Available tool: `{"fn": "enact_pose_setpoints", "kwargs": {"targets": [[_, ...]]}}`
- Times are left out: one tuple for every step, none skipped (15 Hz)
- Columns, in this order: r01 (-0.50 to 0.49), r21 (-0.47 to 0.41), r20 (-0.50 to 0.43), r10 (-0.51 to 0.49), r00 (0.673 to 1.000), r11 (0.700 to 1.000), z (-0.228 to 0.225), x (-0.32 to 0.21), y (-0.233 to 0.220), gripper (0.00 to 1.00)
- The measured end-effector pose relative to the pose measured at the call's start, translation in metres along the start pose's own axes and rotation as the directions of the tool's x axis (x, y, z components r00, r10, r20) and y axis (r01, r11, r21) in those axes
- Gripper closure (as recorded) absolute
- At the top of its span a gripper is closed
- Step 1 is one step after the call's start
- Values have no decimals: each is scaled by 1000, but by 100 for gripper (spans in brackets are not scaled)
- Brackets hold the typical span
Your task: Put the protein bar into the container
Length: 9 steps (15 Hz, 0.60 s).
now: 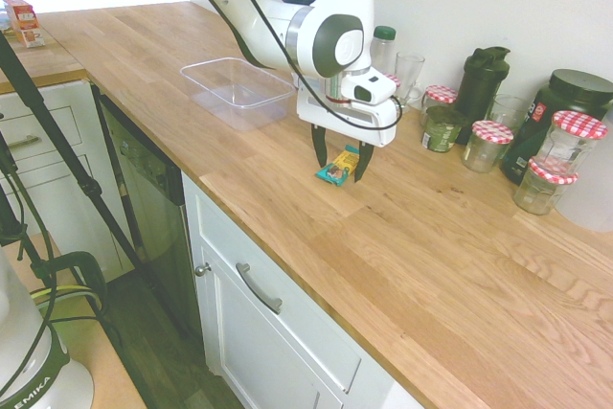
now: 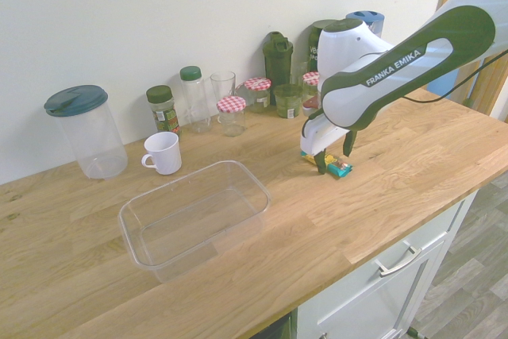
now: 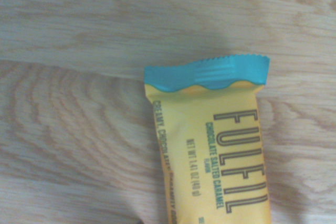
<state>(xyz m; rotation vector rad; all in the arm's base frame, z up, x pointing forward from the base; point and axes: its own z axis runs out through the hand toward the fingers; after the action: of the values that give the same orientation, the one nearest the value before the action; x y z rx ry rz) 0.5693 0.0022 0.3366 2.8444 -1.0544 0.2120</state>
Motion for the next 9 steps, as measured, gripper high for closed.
{"fn": "enact_pose_setpoints", "kwargs": {"targets": [[-1,0,0,1,1000,1000,0,0,0,100],[0,-1,-1,0,1000,1000,0,0,0,100],[2,-1,-2,-2,1000,1000,0,0,0,100],[4,-2,-3,-4,1000,1000,0,0,-1,100],[6,-3,-4,-6,1000,1000,0,0,-1,100],[7,-4,-5,-7,1000,1000,0,0,-1,100],[9,-5,-5,-9,1000,1000,0,0,-1,100],[9,-5,-6,-9,1000,1000,0,-1,-1,100],[9,-6,-6,-9,1000,1000,1,0,-1,100]]}}
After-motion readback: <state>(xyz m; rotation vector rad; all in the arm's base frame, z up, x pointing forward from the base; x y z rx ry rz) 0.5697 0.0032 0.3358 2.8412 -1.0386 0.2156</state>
